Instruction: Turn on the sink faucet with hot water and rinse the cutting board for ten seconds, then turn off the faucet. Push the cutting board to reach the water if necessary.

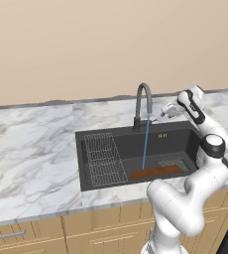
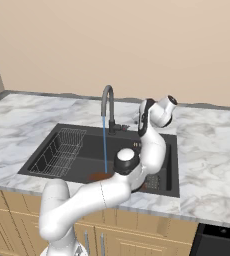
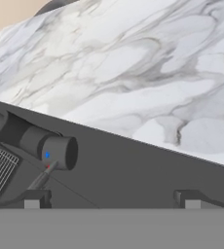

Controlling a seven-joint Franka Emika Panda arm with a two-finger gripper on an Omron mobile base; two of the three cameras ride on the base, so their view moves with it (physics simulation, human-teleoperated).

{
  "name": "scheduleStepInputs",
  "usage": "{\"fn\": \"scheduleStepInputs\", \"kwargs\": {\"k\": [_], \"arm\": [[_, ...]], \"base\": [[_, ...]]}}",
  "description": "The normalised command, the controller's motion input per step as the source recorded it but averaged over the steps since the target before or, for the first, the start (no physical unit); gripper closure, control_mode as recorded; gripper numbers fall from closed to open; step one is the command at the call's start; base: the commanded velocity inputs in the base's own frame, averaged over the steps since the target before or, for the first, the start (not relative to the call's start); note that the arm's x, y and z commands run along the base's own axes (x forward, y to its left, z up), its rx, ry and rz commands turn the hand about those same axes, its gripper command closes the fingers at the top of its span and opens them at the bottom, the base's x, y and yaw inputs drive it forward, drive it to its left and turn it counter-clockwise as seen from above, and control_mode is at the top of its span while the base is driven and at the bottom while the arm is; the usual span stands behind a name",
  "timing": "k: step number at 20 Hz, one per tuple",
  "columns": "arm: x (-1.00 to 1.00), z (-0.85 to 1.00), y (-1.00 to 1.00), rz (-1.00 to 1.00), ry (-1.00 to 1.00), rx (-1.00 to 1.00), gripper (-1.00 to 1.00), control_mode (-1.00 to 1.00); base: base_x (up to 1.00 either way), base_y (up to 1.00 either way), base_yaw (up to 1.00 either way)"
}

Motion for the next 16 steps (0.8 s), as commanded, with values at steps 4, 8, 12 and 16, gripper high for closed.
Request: {"fn": "scheduleStepInputs", "kwargs": {"k": [4, 8, 12, 16], "arm": [[0.00, -0.03, 0.00, -0.03, -0.01, 0.00, -1.00, -1.00], [0.00, 0.00, 0.00, -0.02, -0.01, 0.00, -1.00, -1.00], [0.00, -0.05, 0.00, -0.03, 0.00, 0.00, -1.00, -1.00], [0.00, -0.16, 0.00, -0.01, -0.01, 0.00, -1.00, -1.00]], "base": [[0.00, 0.00, 0.00], [0.00, 0.00, 0.00], [0.00, 0.00, 0.00], [0.00, 0.00, 0.00]]}}
